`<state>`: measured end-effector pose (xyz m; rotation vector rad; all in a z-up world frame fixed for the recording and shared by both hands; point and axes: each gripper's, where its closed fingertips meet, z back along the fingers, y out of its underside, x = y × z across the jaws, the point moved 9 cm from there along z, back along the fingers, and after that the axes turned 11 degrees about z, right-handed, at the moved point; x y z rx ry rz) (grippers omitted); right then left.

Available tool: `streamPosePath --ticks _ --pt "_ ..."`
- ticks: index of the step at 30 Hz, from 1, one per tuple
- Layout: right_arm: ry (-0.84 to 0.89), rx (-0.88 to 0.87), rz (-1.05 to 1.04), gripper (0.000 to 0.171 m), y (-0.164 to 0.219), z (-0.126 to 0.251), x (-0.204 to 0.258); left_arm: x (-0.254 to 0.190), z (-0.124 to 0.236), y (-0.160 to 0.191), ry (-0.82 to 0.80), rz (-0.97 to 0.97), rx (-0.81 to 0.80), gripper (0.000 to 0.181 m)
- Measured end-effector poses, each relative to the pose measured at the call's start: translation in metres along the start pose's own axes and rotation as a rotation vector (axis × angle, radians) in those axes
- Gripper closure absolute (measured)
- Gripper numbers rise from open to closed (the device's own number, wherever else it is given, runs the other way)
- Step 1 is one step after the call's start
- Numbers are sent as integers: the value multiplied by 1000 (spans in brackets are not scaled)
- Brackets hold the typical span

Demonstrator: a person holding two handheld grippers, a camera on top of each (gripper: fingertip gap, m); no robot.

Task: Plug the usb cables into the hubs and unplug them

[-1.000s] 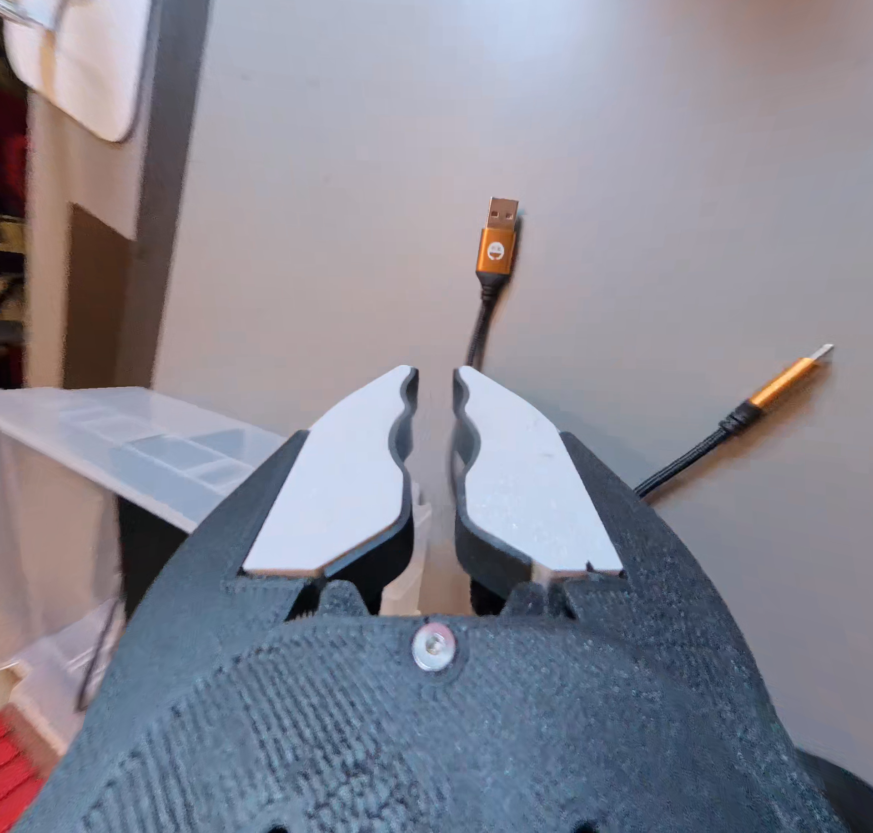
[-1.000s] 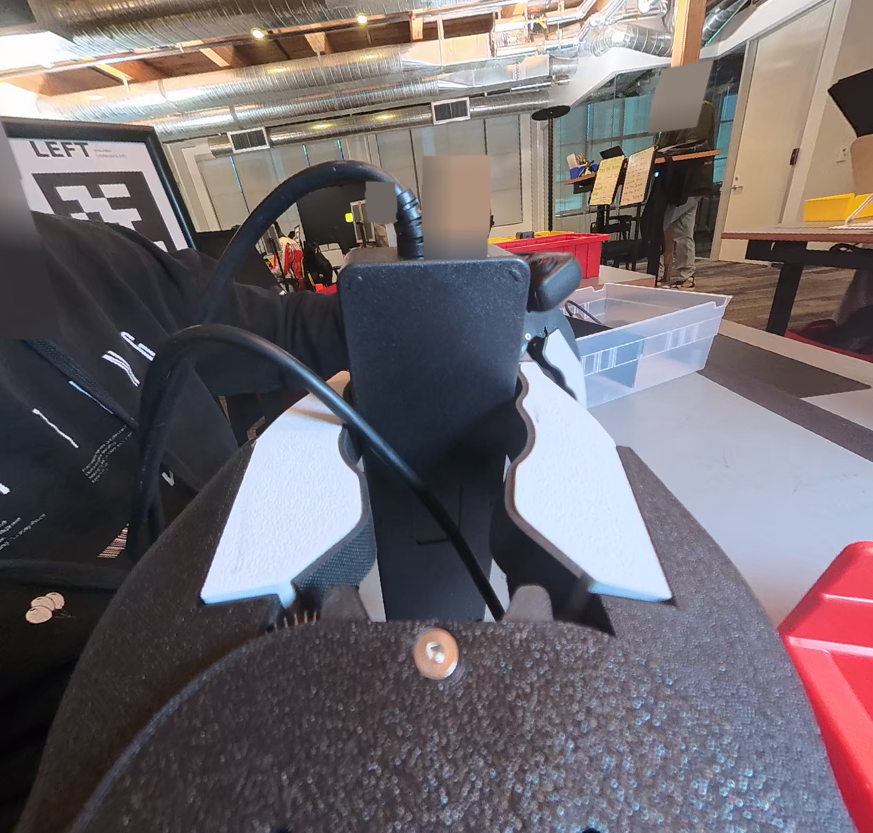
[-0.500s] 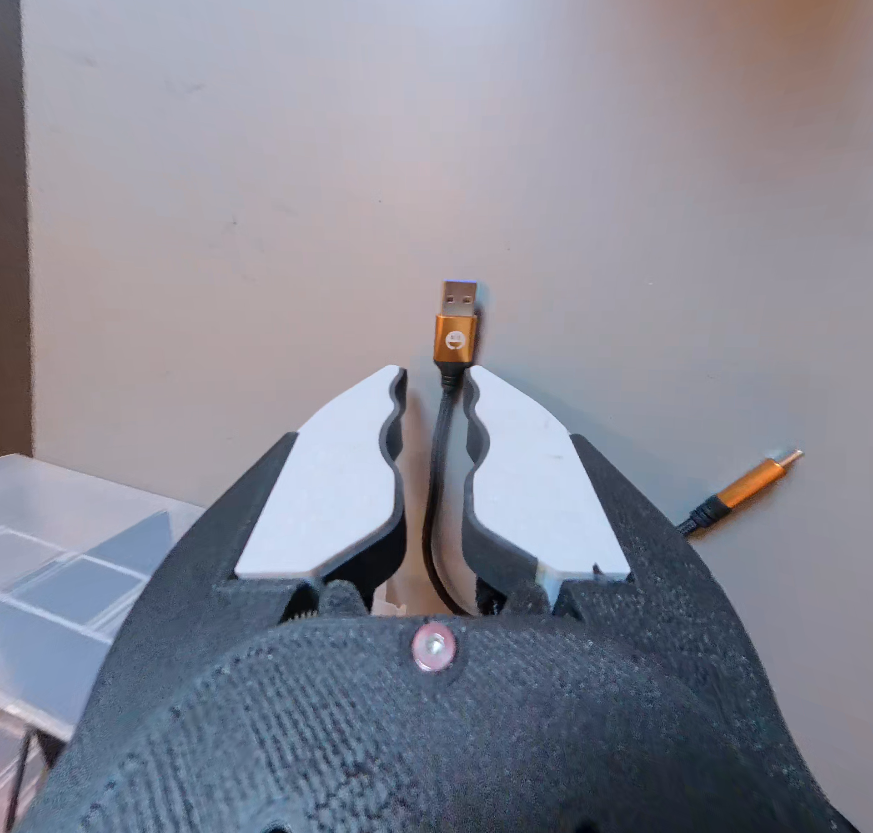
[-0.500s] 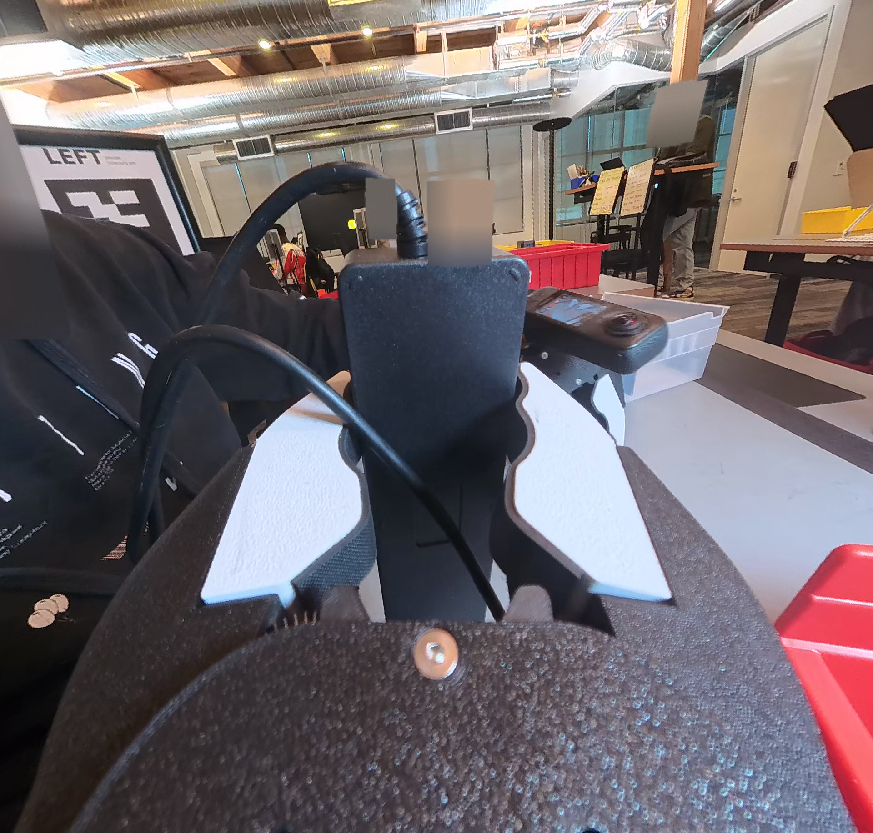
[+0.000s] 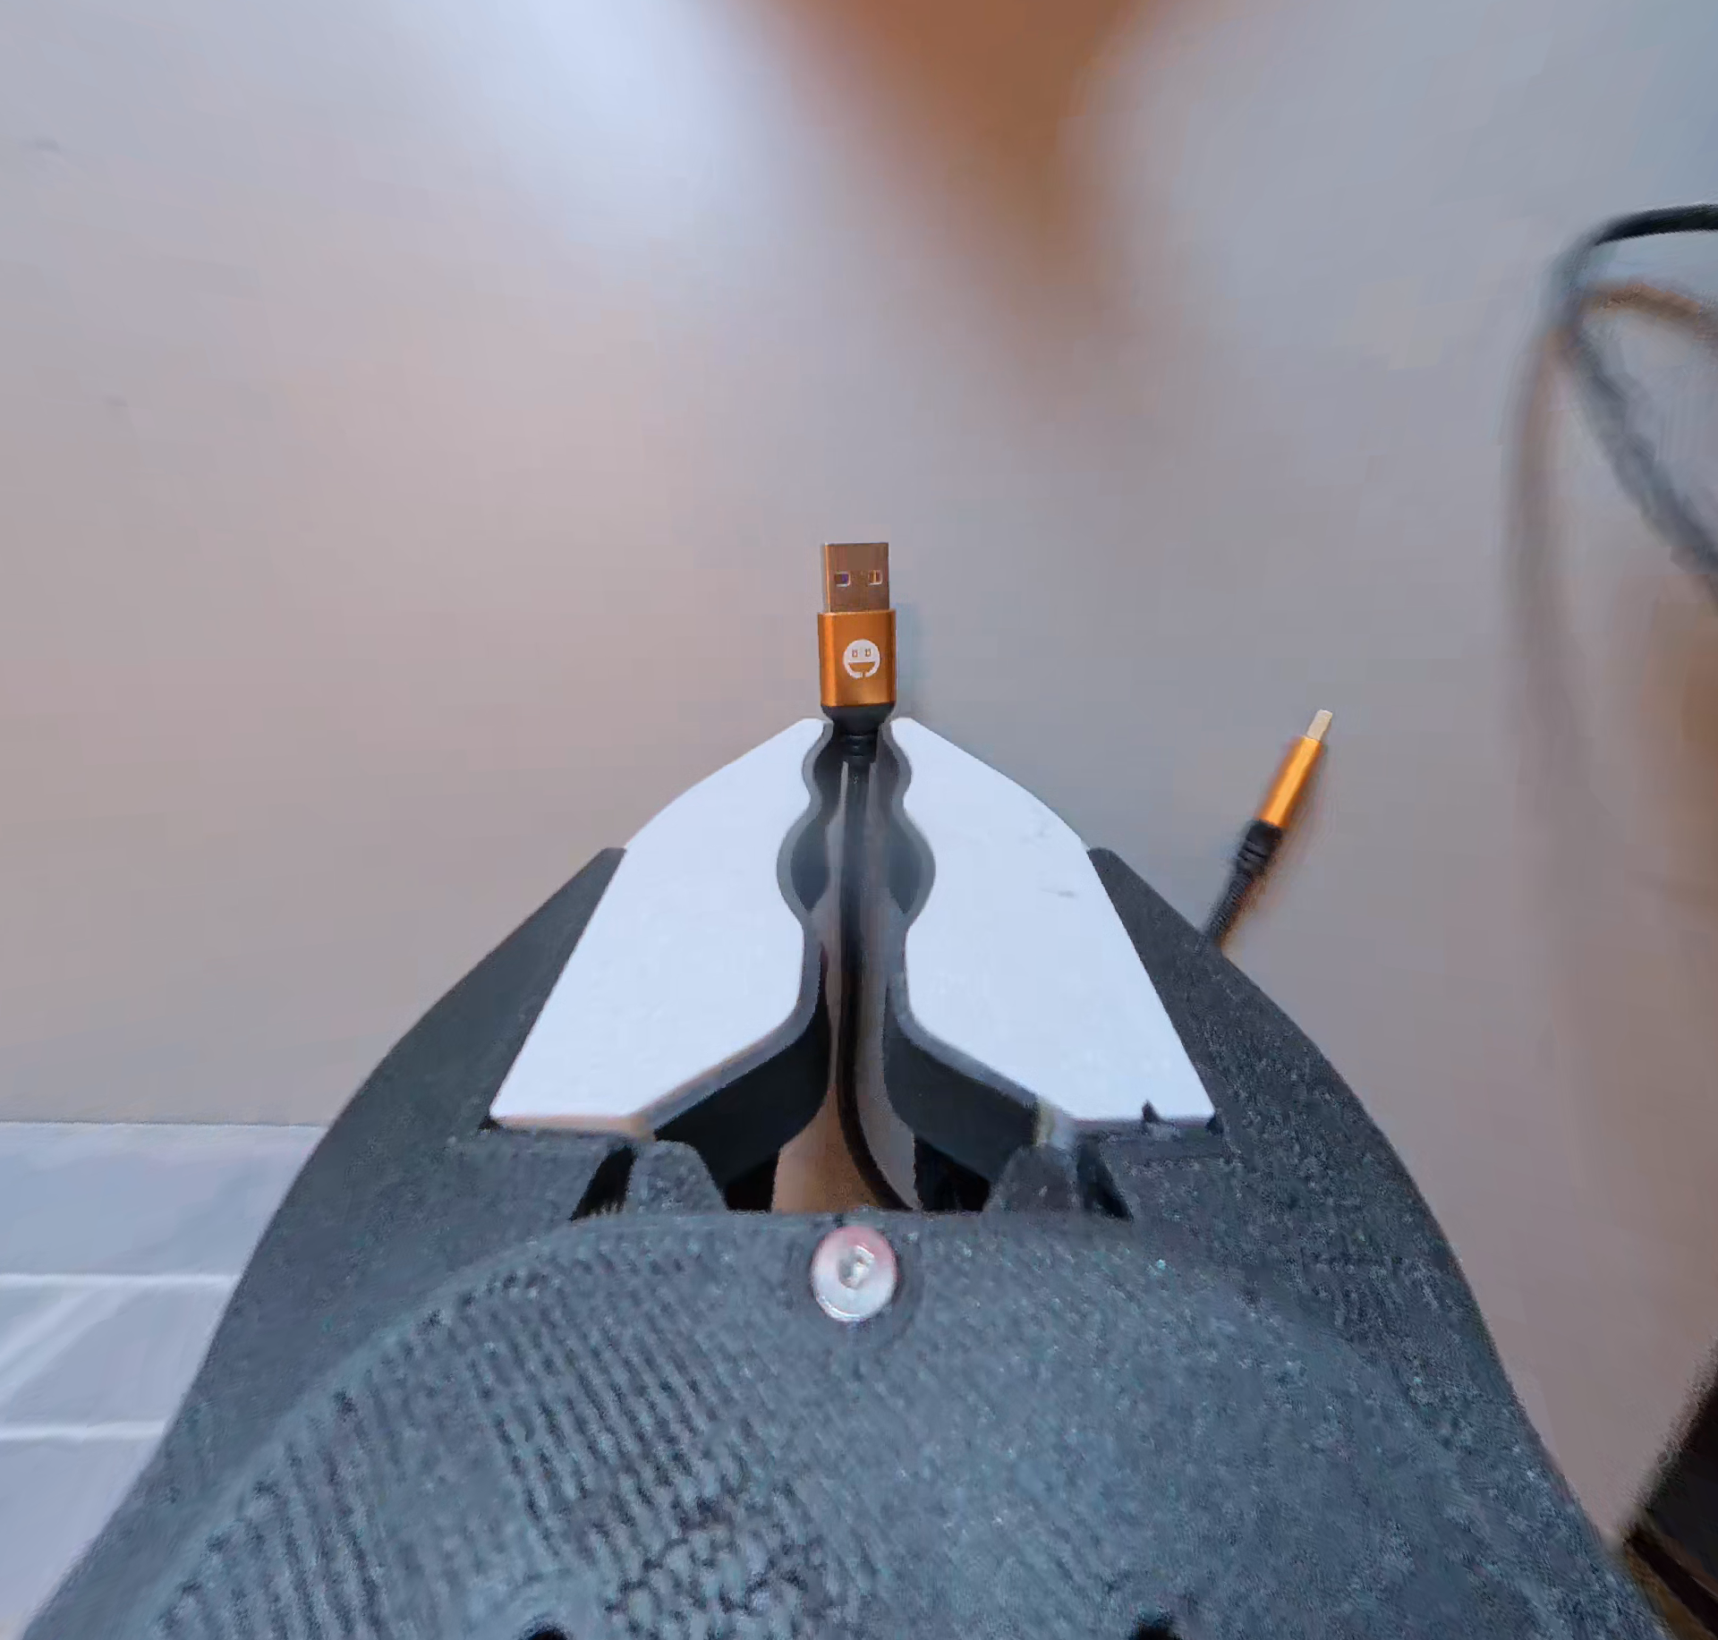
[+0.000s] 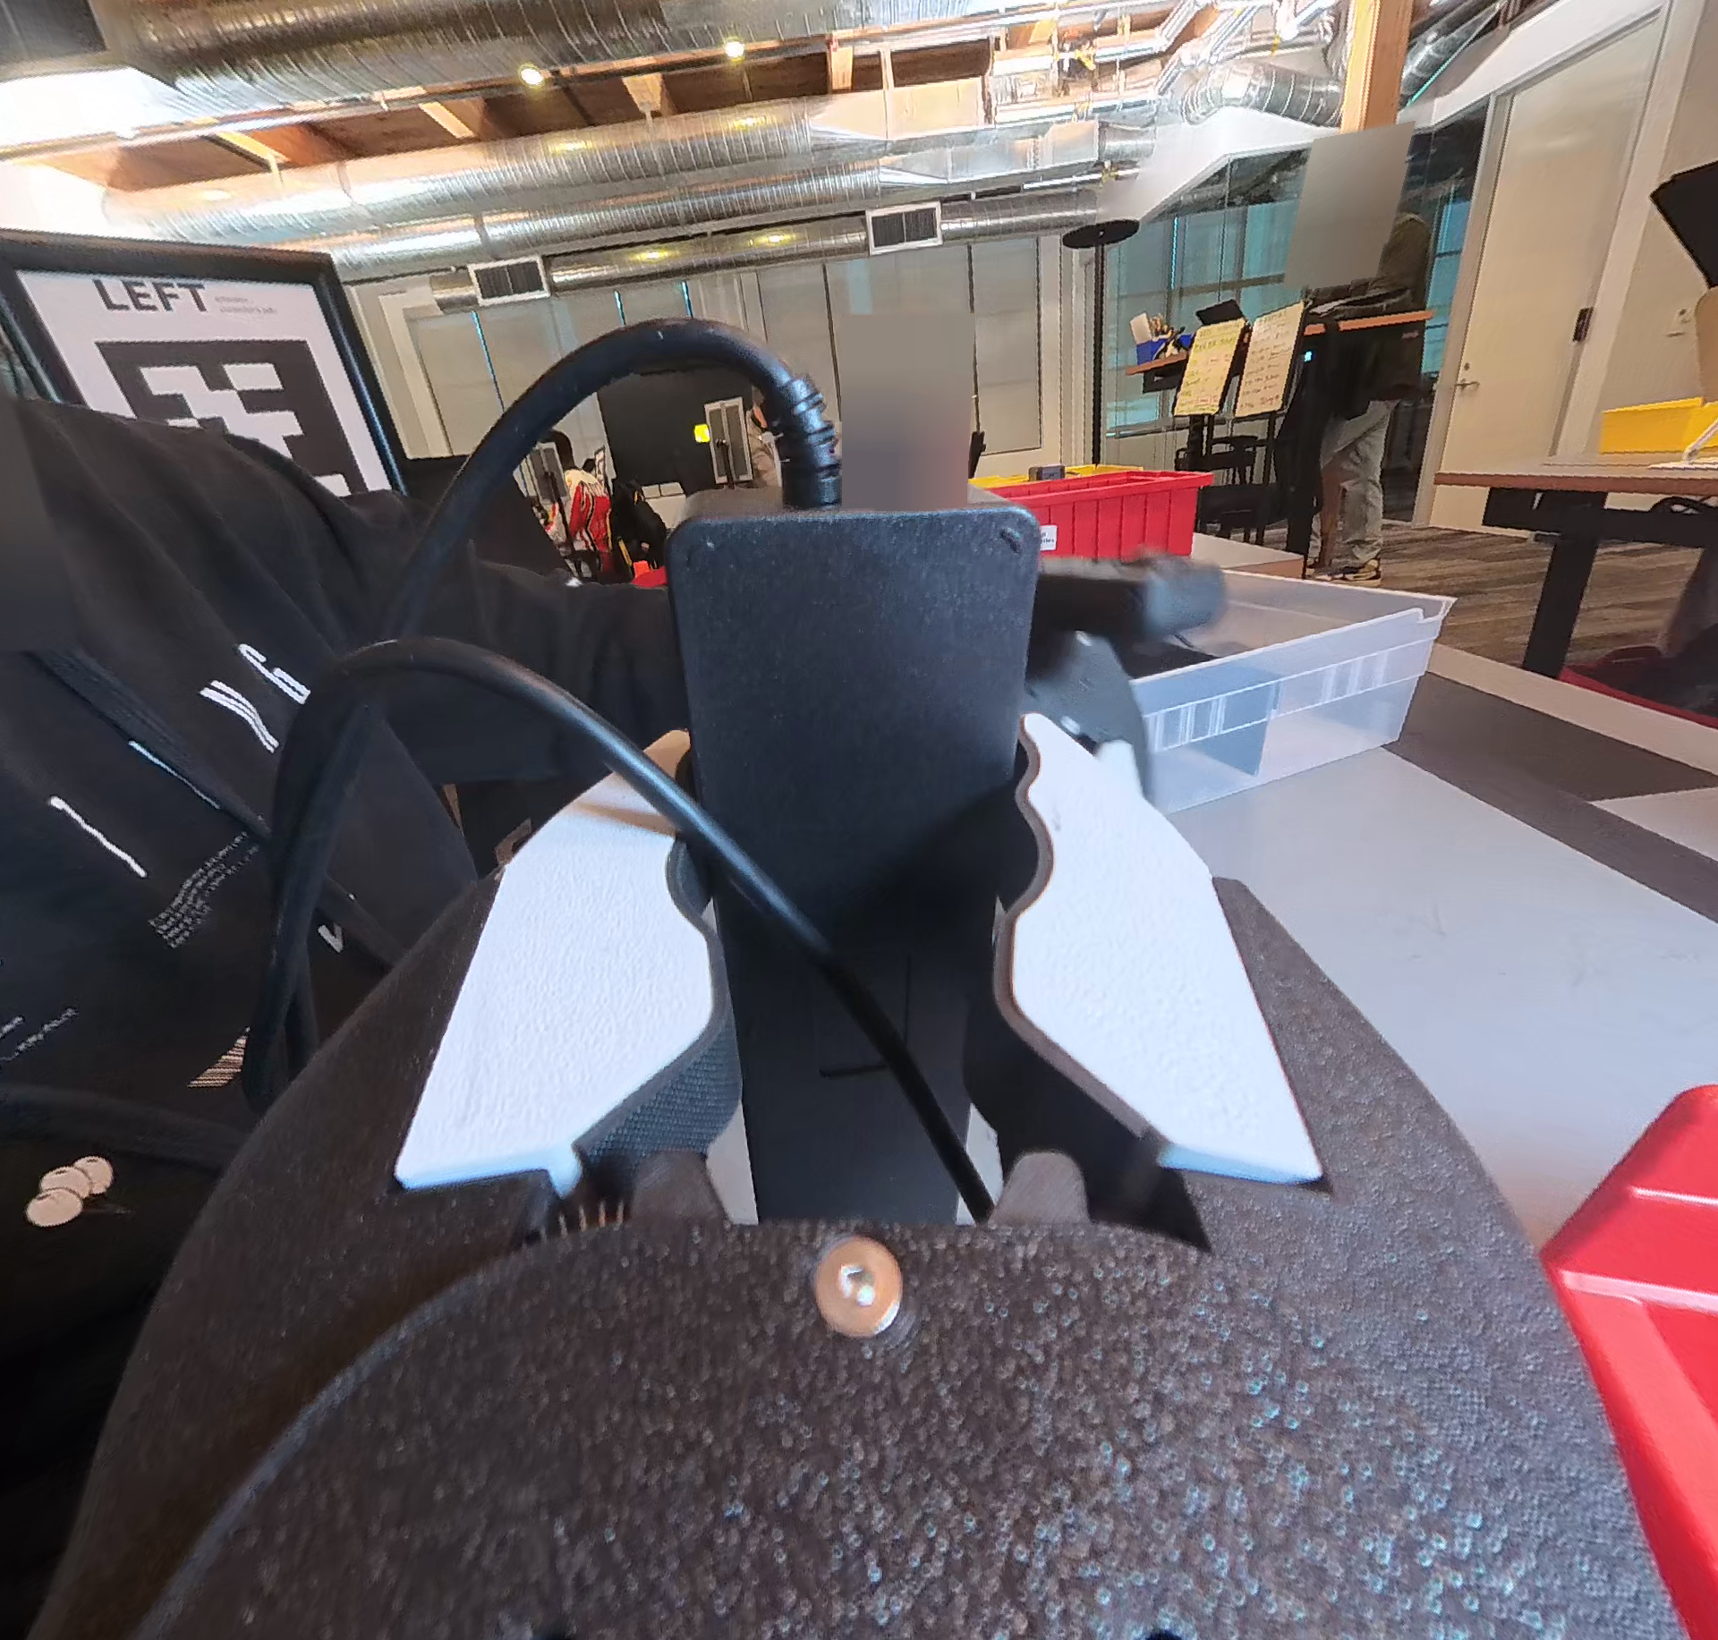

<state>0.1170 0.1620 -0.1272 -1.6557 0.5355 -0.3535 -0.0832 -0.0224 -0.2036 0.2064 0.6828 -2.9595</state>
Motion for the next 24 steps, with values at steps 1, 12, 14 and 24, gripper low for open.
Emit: streamPosePath --ticks 1,12,14,24 --pt "-2 4 -1 112 1 -1 0 -10 10 2 50 -8 -17 173" --pt "-79 37 11 112 7 -19 9 -117 104 -5 421 -222 -161 174" --pt "-95 58 25 112 8 -24 12 -127 104 -9 465 -218 -142 174" --pt "-131 153 73 112 15 -36 21 -133 84 -37 503 -177 17 174"
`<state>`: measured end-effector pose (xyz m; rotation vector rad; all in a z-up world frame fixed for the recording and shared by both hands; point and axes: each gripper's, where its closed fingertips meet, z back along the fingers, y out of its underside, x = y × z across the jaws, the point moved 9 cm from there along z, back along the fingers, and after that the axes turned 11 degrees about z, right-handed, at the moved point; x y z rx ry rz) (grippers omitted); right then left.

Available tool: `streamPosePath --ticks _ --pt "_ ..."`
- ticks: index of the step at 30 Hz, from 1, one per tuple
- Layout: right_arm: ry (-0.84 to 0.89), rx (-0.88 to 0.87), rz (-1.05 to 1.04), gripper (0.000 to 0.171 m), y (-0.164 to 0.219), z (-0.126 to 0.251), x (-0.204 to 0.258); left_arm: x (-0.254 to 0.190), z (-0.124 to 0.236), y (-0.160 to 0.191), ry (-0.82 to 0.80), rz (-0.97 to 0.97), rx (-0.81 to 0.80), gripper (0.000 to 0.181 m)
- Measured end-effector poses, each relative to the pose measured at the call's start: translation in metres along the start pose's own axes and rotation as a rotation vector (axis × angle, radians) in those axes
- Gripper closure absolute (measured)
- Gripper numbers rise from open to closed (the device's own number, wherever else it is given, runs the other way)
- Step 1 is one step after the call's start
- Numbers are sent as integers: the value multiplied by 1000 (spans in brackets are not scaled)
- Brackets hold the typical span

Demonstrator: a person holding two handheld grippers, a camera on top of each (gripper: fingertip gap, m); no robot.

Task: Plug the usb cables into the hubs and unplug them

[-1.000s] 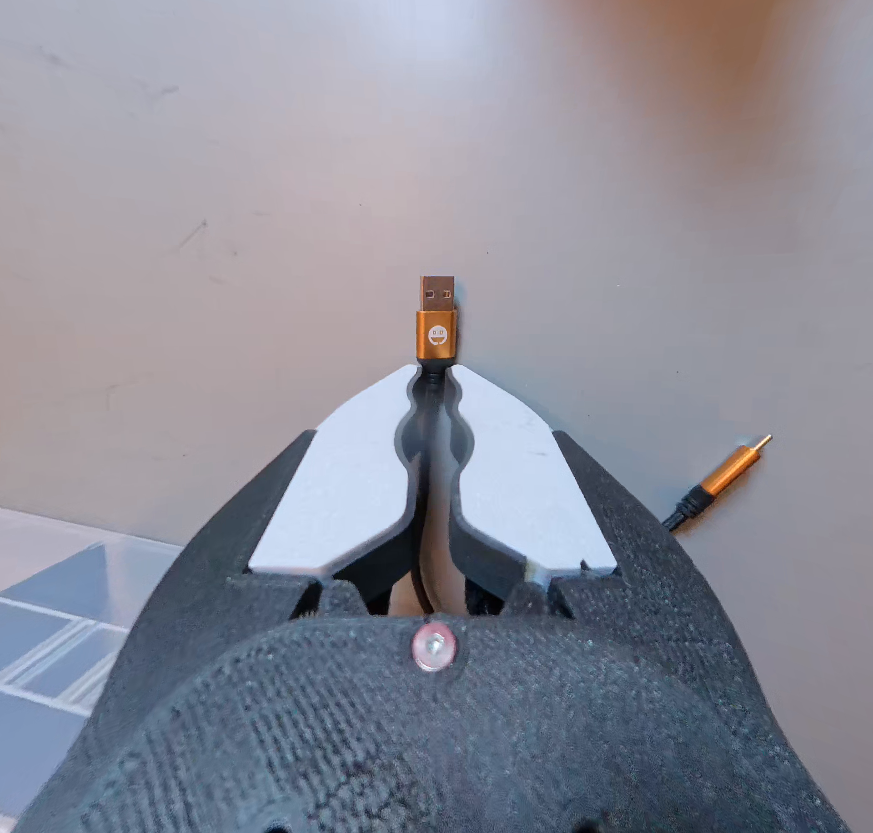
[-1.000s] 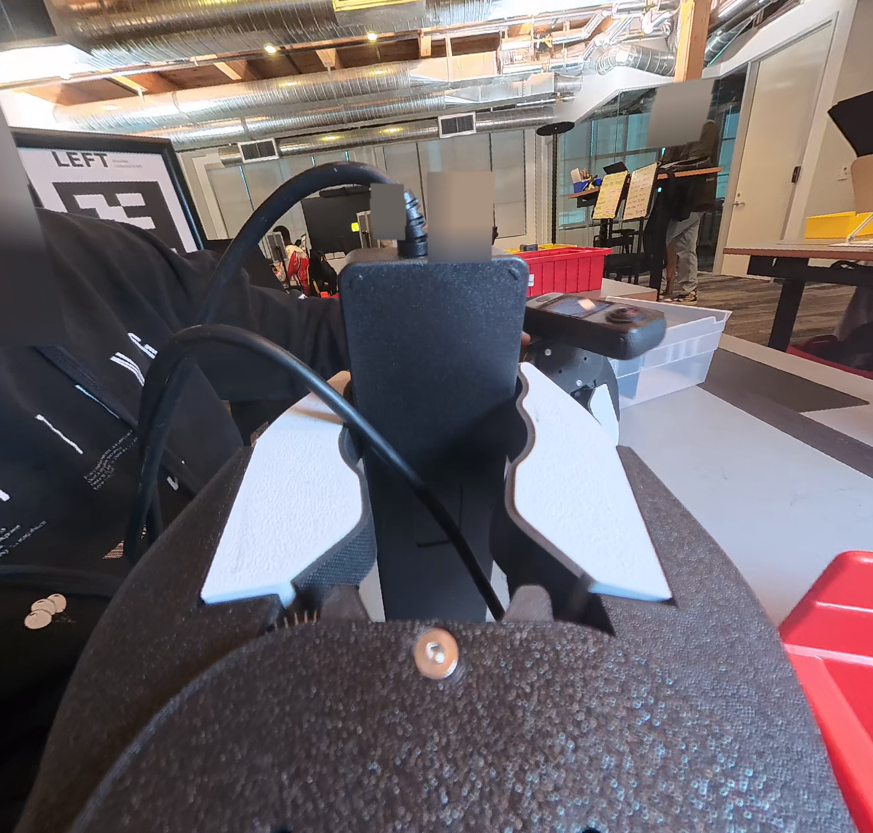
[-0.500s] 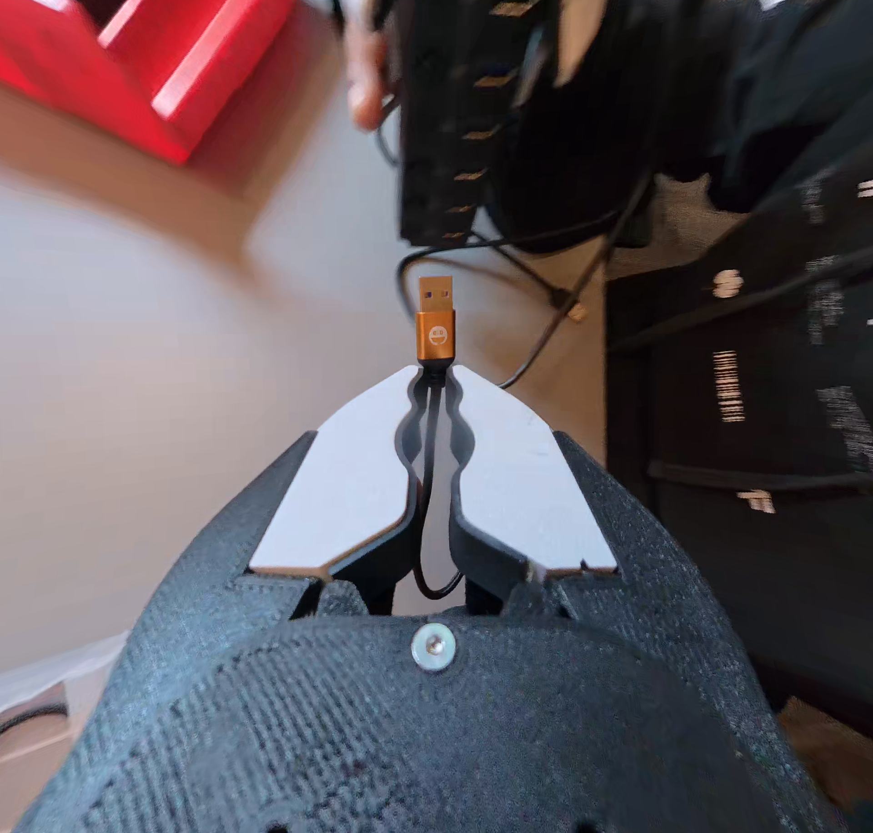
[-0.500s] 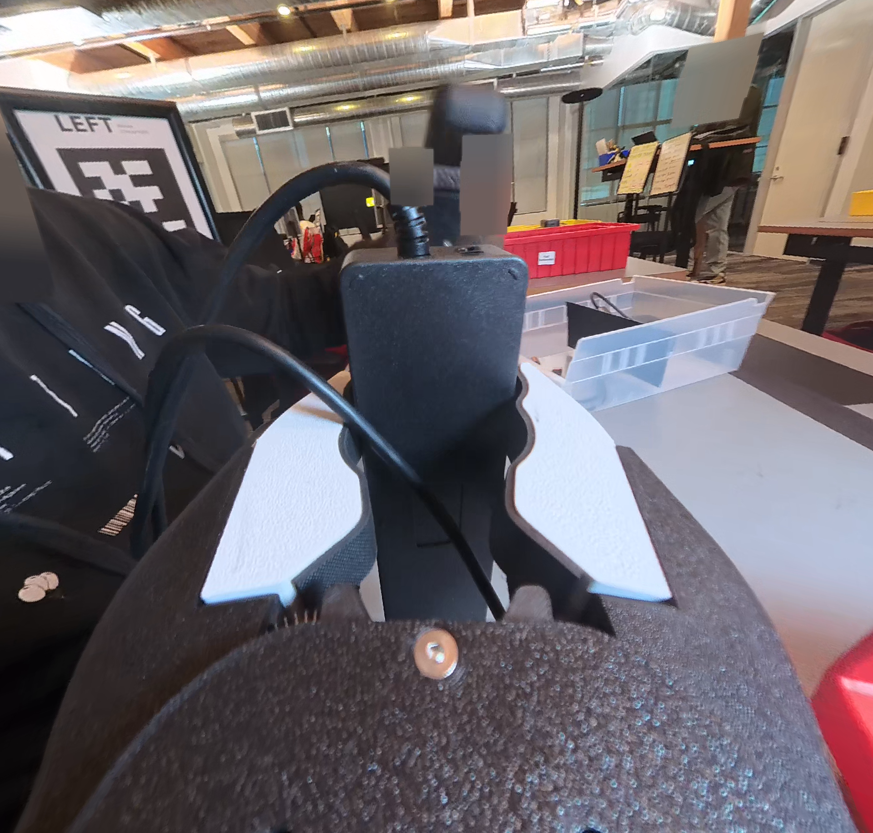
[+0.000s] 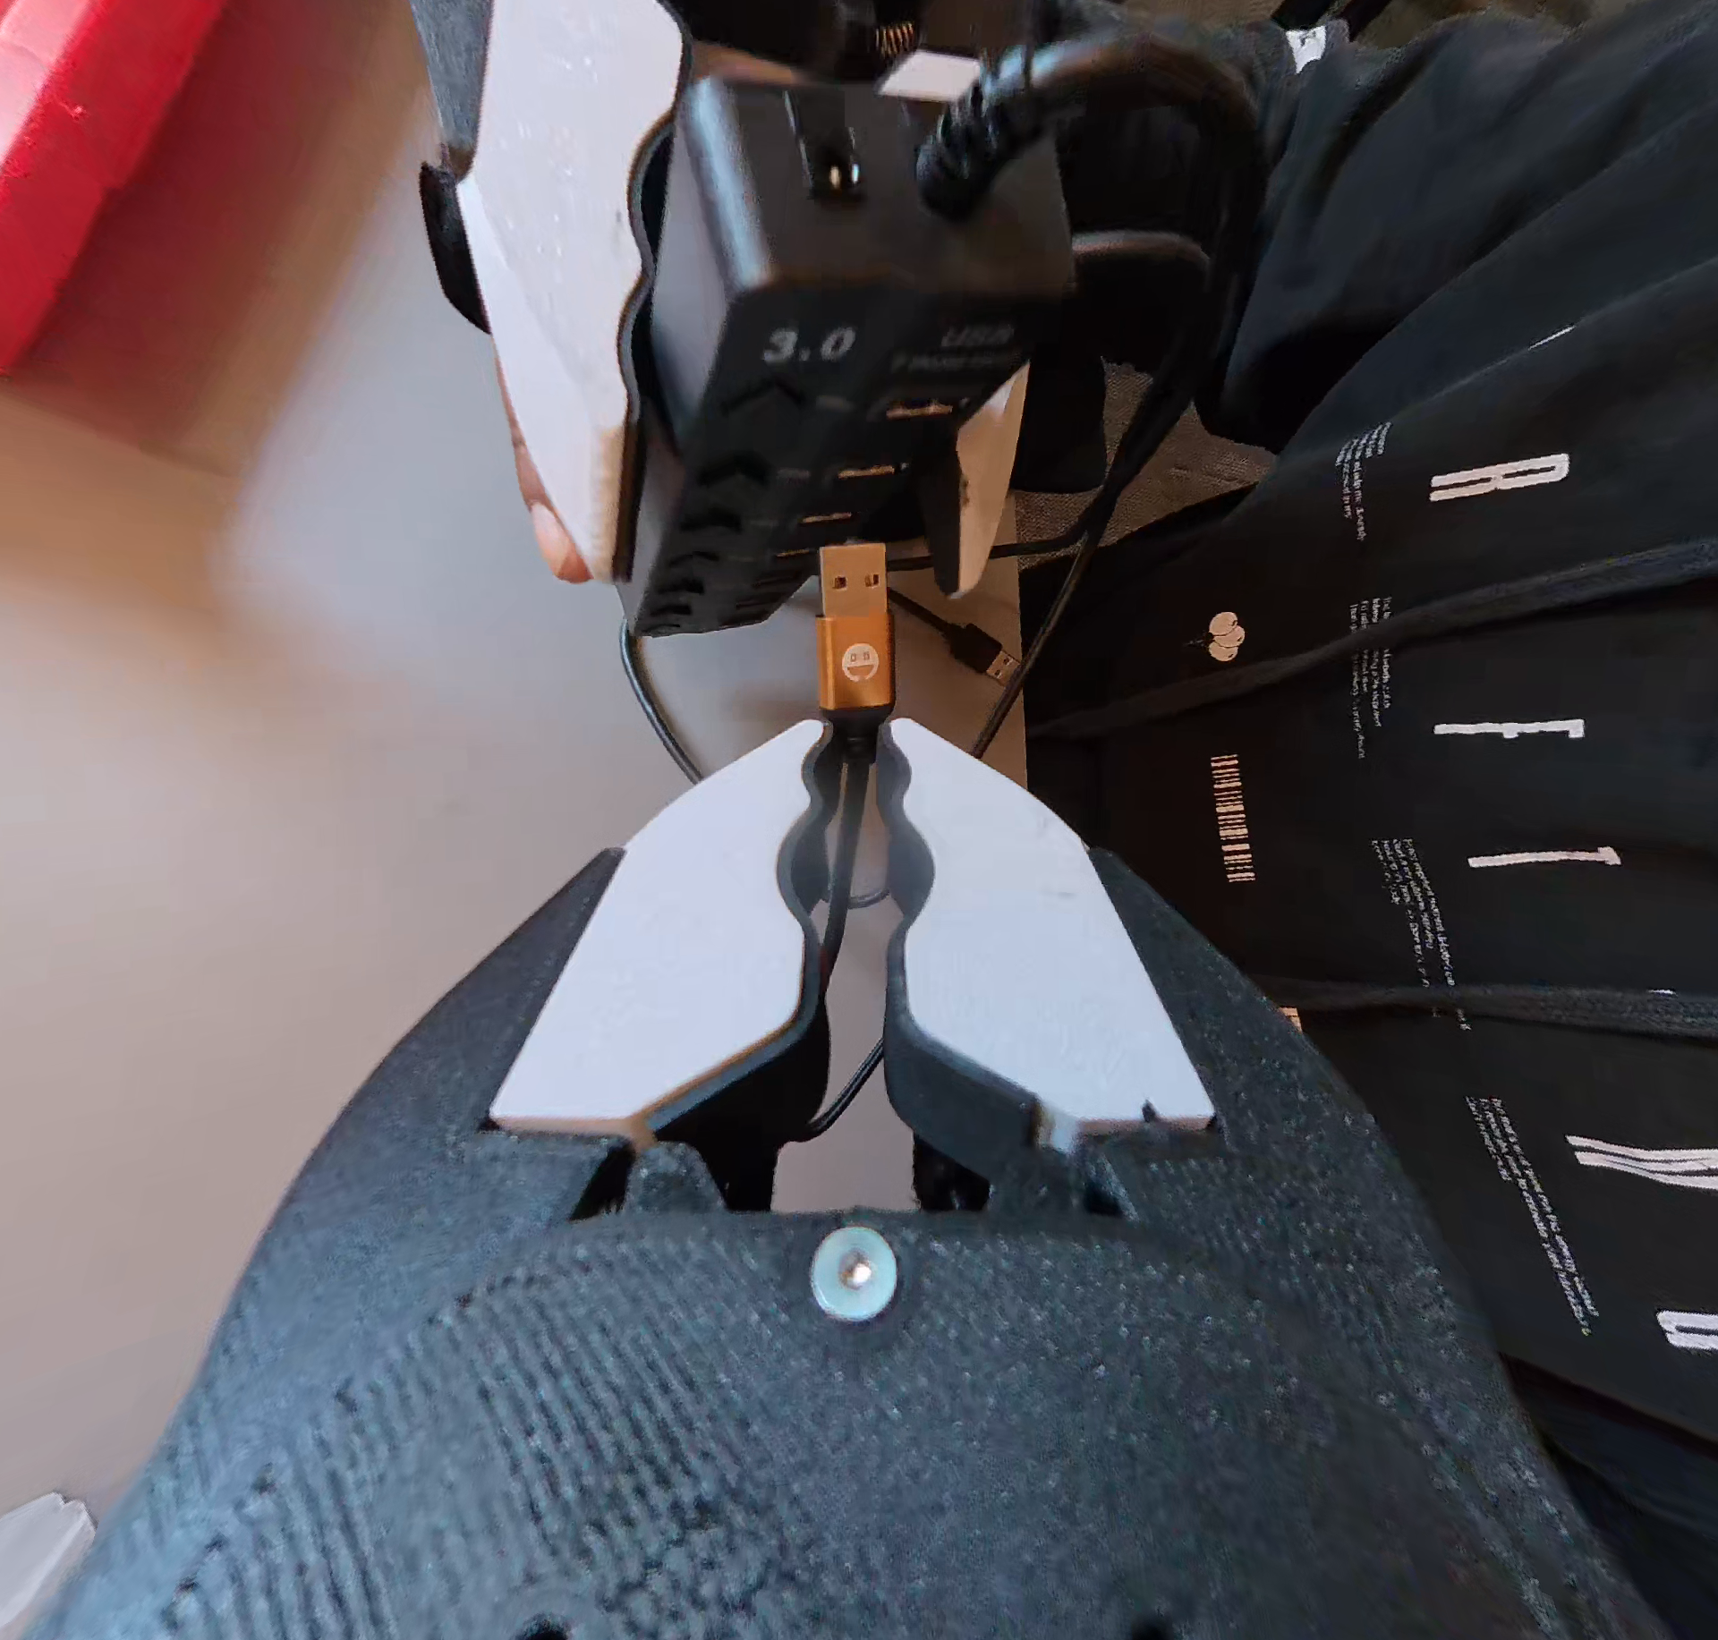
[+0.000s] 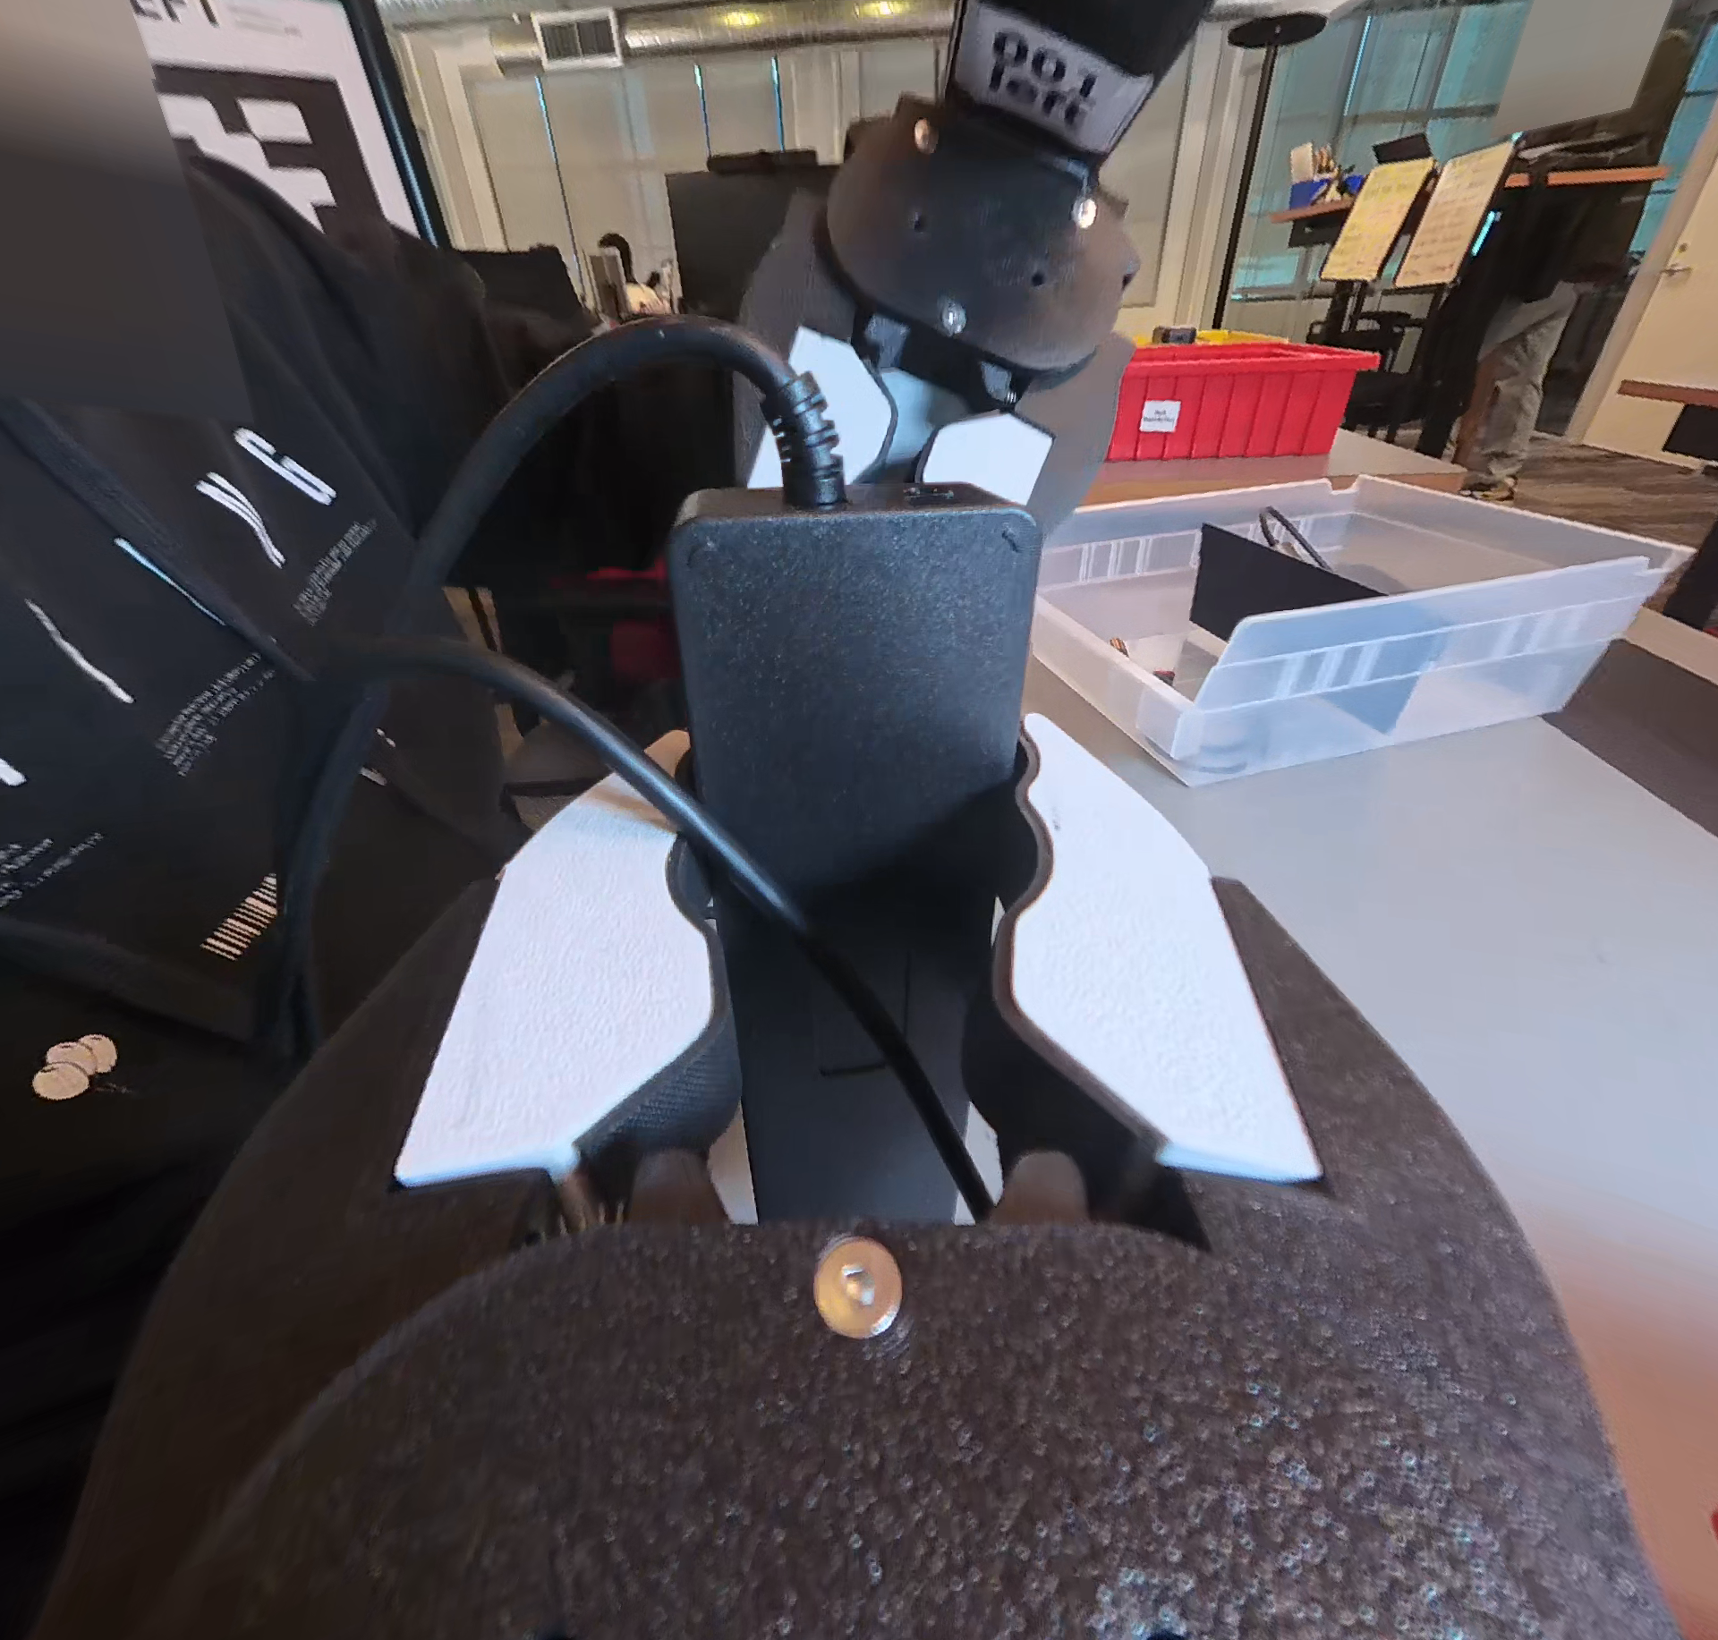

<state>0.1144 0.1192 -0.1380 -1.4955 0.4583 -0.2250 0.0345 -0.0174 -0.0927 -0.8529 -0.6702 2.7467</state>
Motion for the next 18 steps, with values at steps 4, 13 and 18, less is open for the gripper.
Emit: streamPosePath --ticks 4,13,18 --pt "18 52 20 112 3 -3 0 0 -2 -6 -15 0 27 174" --pt "36 123 49 112 5 -7 2 1 -9 -7 -41 1 109 173" --pt "52 150 56 112 5 -6 2 0 -8 -9 -65 3 117 174"
